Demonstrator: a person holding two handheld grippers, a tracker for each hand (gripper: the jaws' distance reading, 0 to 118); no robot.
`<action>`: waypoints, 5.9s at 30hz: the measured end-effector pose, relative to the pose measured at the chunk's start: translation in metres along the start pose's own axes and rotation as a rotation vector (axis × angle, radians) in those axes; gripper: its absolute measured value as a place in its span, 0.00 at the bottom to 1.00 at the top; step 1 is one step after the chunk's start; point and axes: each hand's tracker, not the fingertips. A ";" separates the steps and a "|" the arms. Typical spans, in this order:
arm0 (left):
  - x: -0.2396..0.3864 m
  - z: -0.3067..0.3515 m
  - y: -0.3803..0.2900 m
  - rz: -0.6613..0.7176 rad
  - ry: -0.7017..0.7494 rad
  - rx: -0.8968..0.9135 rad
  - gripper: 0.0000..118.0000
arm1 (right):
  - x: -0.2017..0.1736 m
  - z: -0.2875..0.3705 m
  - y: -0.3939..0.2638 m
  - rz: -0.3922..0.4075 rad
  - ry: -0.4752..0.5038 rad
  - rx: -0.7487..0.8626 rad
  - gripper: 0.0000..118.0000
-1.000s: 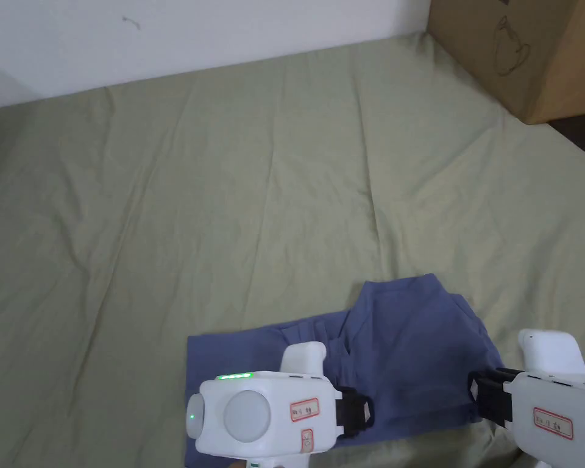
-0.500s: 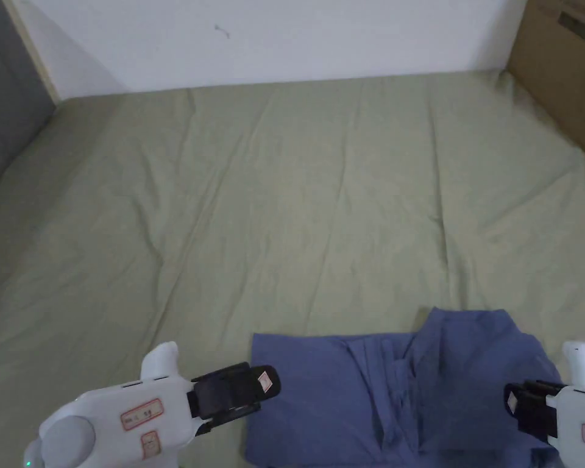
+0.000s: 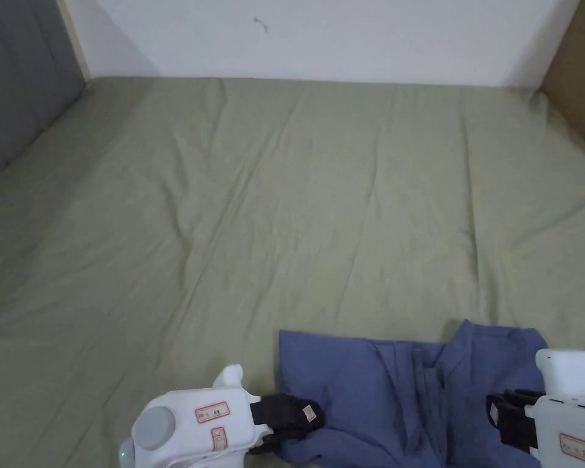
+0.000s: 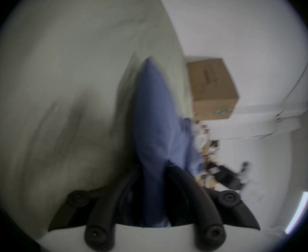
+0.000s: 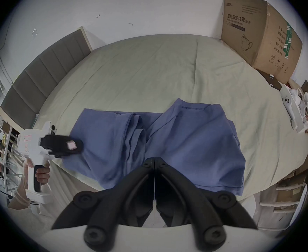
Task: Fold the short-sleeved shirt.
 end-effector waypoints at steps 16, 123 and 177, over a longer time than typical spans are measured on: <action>-0.052 0.166 0.030 0.064 0.074 0.261 0.10 | 0.021 -0.004 -0.005 -0.063 0.014 -0.009 0.01; 0.050 -0.031 0.050 -0.131 -0.081 -0.164 0.20 | -0.011 -0.075 0.037 0.044 0.063 -0.132 0.01; 0.230 0.138 0.020 -0.745 0.705 0.692 0.00 | 0.002 0.032 0.075 -0.026 0.012 0.356 0.01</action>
